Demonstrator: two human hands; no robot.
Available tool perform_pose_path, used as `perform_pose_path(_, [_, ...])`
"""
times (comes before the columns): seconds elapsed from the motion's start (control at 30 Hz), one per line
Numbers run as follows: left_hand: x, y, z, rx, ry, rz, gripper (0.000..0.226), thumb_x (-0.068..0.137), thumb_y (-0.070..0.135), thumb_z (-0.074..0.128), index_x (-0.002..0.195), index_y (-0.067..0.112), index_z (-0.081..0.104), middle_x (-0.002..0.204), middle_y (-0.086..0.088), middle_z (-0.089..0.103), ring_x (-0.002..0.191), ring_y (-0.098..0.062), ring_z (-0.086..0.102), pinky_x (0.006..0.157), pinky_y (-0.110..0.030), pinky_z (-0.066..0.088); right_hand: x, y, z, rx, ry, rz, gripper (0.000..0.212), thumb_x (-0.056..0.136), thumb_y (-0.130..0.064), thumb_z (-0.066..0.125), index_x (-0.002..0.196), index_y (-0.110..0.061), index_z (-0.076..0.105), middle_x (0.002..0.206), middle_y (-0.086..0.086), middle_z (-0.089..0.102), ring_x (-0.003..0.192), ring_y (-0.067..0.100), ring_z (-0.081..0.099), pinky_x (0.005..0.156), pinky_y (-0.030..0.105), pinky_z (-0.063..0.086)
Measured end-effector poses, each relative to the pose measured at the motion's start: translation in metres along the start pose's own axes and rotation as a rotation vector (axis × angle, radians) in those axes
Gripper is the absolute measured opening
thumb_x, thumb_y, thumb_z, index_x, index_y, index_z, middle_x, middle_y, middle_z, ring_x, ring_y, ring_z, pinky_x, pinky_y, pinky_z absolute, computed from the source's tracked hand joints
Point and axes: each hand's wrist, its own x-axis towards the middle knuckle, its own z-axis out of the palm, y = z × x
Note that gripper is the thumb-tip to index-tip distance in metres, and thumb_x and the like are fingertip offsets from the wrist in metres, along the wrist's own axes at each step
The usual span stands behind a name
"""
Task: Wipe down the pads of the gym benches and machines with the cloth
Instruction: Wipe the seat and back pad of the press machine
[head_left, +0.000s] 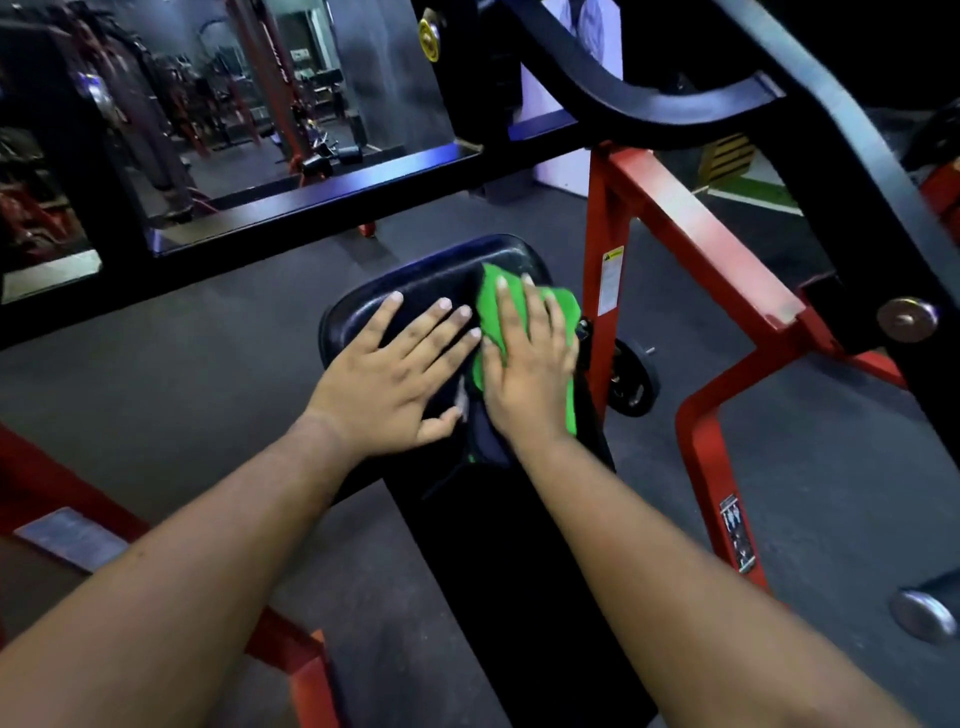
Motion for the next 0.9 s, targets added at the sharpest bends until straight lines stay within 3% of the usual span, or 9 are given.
perform_pose_path(0.1, [-0.002, 0.000, 0.001, 0.002, 0.020, -0.013, 0.083, 0.097, 0.061, 0.033, 0.161, 0.011, 0.018, 0.168, -0.009, 0.019, 0.156, -0.025, 0.016, 0.123, -0.057, 0.018, 0.015, -0.001, -0.001, -0.010, -0.021, -0.070, 0.062, 0.102, -0.046, 0.038, 0.161, -0.034, 0.022, 0.169, -0.004, 0.019, 0.156, 0.023, 0.014, 0.119, 0.059, 0.021])
perform_pose_path(0.2, [-0.003, 0.003, 0.003, 0.024, -0.013, -0.023, 0.082, 0.098, 0.062, 0.030, 0.162, 0.013, 0.016, 0.169, -0.008, 0.015, 0.156, -0.024, 0.013, 0.124, -0.056, 0.014, -0.048, 0.054, 0.002, -0.014, -0.028, -0.081, 0.062, 0.104, -0.050, 0.037, 0.161, -0.034, 0.020, 0.170, -0.001, 0.016, 0.157, 0.022, 0.010, 0.119, 0.056, 0.027])
perform_pose_path(0.33, [-0.003, 0.002, 0.004, 0.036, -0.002, -0.026, 0.081, 0.098, 0.062, 0.030, 0.162, 0.014, 0.015, 0.169, -0.007, 0.016, 0.156, -0.024, 0.014, 0.125, -0.056, 0.012, -0.147, 0.113, 0.008, 0.095, -0.073, 0.122, 0.062, 0.105, -0.047, 0.034, 0.162, -0.031, 0.016, 0.171, 0.000, 0.010, 0.158, 0.025, 0.007, 0.117, 0.063, 0.027])
perform_pose_path(0.5, [-0.003, 0.003, 0.005, 0.021, 0.049, -0.020, 0.080, 0.098, 0.061, 0.033, 0.162, 0.015, 0.018, 0.168, -0.008, 0.020, 0.155, -0.024, 0.019, 0.123, -0.057, 0.018, -0.065, 0.056, 0.009, 0.095, 0.015, 0.095, 0.061, 0.103, -0.038, 0.039, 0.160, -0.020, 0.029, 0.167, 0.003, 0.025, 0.155, 0.029, 0.019, 0.120, 0.056, 0.026])
perform_pose_path(0.6, [-0.003, 0.001, 0.005, 0.014, 0.063, -0.013, 0.079, 0.098, 0.060, 0.032, 0.161, 0.014, 0.019, 0.168, -0.009, 0.020, 0.155, -0.025, 0.018, 0.123, -0.057, 0.018, -0.024, 0.029, 0.003, 0.061, -0.002, 0.059, 0.063, 0.104, -0.044, 0.036, 0.162, -0.026, 0.021, 0.170, -0.002, 0.016, 0.157, 0.022, 0.010, 0.120, 0.054, 0.021])
perform_pose_path(0.73, [-0.004, 0.002, 0.004, -0.002, 0.050, -0.004, 0.078, 0.099, 0.060, 0.029, 0.161, 0.014, 0.019, 0.167, -0.009, 0.021, 0.155, -0.025, 0.018, 0.124, -0.057, 0.015, -0.088, 0.055, 0.008, -0.047, -0.052, 0.075, 0.072, 0.102, -0.057, 0.034, 0.163, -0.032, 0.006, 0.172, -0.001, -0.001, 0.158, 0.022, -0.005, 0.123, 0.060, 0.012])
perform_pose_path(0.9, [-0.007, -0.001, 0.005, -0.014, 0.046, 0.015, 0.077, 0.100, 0.060, 0.024, 0.162, 0.015, 0.018, 0.168, -0.009, 0.020, 0.156, -0.025, 0.017, 0.124, -0.059, 0.011, -0.189, 0.060, 0.027, 0.021, -0.068, 0.267, 0.070, 0.104, -0.058, 0.028, 0.163, -0.029, 0.004, 0.172, 0.005, 0.001, 0.158, 0.027, -0.002, 0.117, 0.066, 0.026])
